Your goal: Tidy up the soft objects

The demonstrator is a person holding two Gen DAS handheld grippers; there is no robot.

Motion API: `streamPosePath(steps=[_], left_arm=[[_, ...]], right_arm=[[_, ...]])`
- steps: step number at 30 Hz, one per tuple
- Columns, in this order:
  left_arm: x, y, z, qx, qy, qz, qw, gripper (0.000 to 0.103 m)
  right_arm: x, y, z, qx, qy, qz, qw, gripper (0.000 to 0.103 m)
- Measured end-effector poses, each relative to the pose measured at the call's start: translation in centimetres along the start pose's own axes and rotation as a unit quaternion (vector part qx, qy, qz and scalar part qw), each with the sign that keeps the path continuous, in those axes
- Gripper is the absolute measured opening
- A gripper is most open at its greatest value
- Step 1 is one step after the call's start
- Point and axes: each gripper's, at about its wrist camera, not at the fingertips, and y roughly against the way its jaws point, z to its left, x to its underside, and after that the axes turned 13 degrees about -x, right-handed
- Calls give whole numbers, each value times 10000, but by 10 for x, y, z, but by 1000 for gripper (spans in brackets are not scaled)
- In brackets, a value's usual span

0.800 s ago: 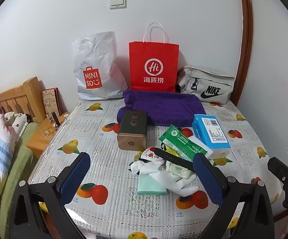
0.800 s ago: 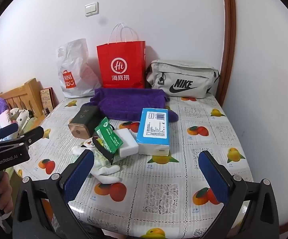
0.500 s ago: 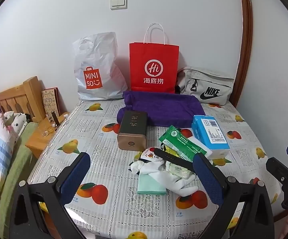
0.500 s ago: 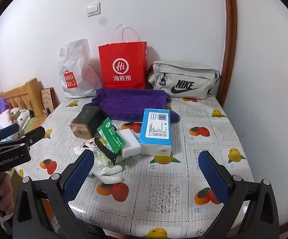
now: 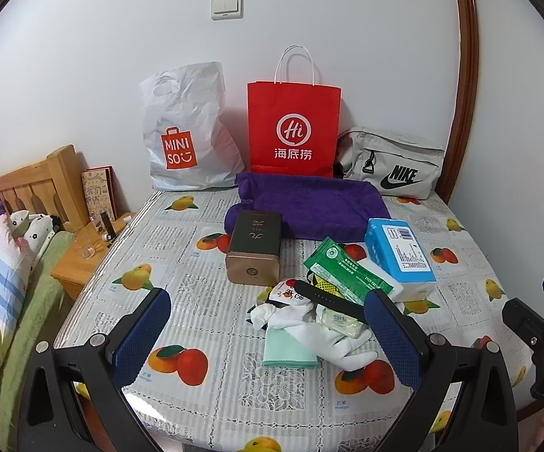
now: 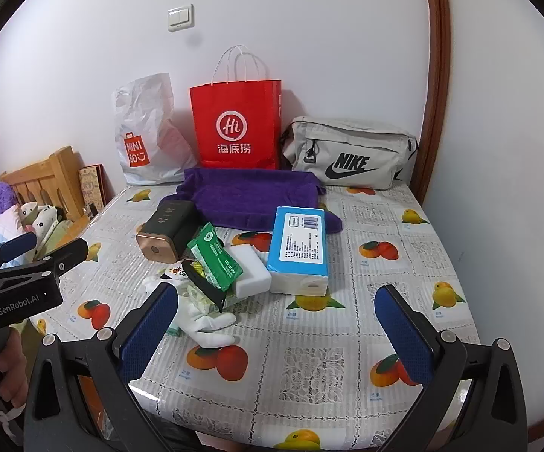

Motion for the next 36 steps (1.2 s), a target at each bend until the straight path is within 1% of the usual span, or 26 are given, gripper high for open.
streamPosePath(steps=[36], left_arm=[[4, -1, 5, -68, 9, -42, 10000, 103]], right_arm=[[-5, -1, -1, -6, -16, -14, 10000, 103]])
